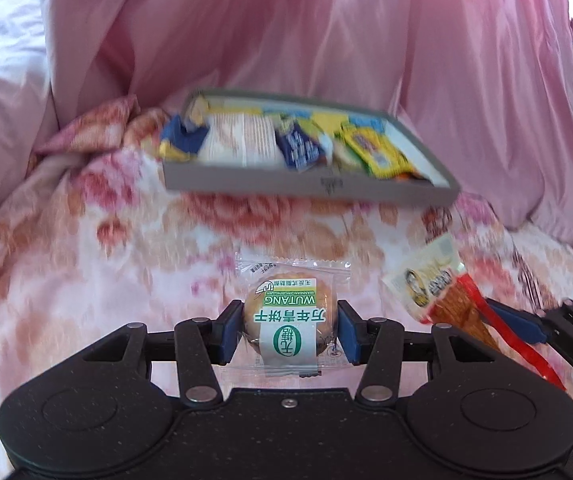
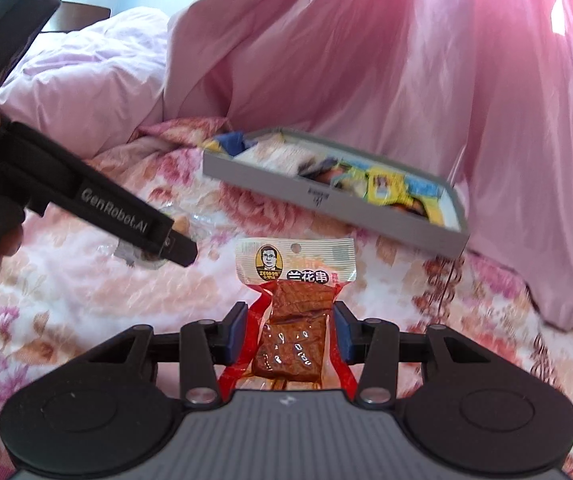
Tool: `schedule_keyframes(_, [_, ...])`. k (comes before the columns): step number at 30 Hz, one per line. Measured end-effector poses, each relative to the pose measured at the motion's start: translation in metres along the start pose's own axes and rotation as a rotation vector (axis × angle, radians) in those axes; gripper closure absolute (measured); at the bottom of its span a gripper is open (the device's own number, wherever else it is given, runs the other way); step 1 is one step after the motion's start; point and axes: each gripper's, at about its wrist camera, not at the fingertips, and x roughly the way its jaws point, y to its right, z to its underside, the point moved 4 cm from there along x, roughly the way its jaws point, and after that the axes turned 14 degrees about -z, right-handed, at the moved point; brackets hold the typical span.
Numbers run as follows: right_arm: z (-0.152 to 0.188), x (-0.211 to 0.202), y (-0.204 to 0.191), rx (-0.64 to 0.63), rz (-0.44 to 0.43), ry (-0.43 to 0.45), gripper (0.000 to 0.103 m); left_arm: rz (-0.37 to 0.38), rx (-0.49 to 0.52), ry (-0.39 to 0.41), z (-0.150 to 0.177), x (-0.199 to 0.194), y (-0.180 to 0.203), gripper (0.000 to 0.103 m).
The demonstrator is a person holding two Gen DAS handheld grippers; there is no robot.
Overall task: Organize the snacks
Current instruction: 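Lift the pastry and tofu strip pack and carry both over the grey tray, then lower both snacks into the tray and open both tools to release them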
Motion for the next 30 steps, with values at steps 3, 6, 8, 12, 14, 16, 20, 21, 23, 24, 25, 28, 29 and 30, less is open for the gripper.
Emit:
schedule_keyframes(3, [-0.017,0.001,0.014,-0.005,-0.004,0.022,0.054,-0.008,-0.021,0.012,-0.025,0.008,0.000,0.052])
schedule_keyframes(6, [-0.033,0.004,0.028,-0.027,0.007,0.042,0.054,-0.012,-0.042,0.026,-0.052,0.017,0.001,0.052])
schedule_keyframes(8, [-0.044,0.007,0.039,-0.037,0.016,0.052,0.054,-0.020,-0.050,0.037,-0.069,0.023,0.002,0.052])
schedule_keyframes(12, [-0.065,0.018,0.062,-0.043,0.024,0.064,0.054,-0.022,-0.064,0.049,-0.108,0.042,0.010,0.052])
schedule_keyframes(14, [-0.076,0.026,0.074,-0.048,0.032,0.070,0.054,-0.028,-0.059,0.063,-0.126,0.053,0.017,0.052])
schedule_keyframes(16, [-0.088,0.033,0.086,-0.049,0.039,0.077,0.054,-0.025,-0.052,0.078,-0.143,0.065,0.023,0.052])
schedule_keyframes(20, [-0.109,0.052,0.109,-0.048,0.055,0.095,0.054,-0.023,-0.049,0.090,-0.170,0.092,0.036,0.052])
schedule_keyframes(21, [-0.113,0.058,0.114,-0.051,0.060,0.098,0.054,-0.023,-0.047,0.090,-0.176,0.099,0.039,0.052])
schedule_keyframes(23, [-0.120,0.071,0.124,-0.050,0.068,0.101,0.053,-0.022,-0.040,0.091,-0.186,0.112,0.046,0.052])
schedule_keyframes(24, [-0.123,0.078,0.130,-0.042,0.069,0.101,0.054,-0.022,-0.034,0.094,-0.190,0.117,0.049,0.052])
schedule_keyframes(25, [-0.125,0.082,0.133,-0.035,0.070,0.102,0.053,-0.023,-0.028,0.097,-0.194,0.123,0.051,0.052])
schedule_keyframes(28, [-0.129,0.099,0.147,-0.024,0.080,0.101,0.053,-0.022,-0.021,0.094,-0.201,0.138,0.056,0.052])
schedule_keyframes(29, [-0.130,0.105,0.151,-0.023,0.084,0.099,0.054,-0.023,-0.019,0.089,-0.203,0.144,0.058,0.052])
schedule_keyframes(30, [-0.132,0.111,0.155,-0.020,0.087,0.097,0.054,-0.023,-0.018,0.085,-0.204,0.148,0.059,0.052])
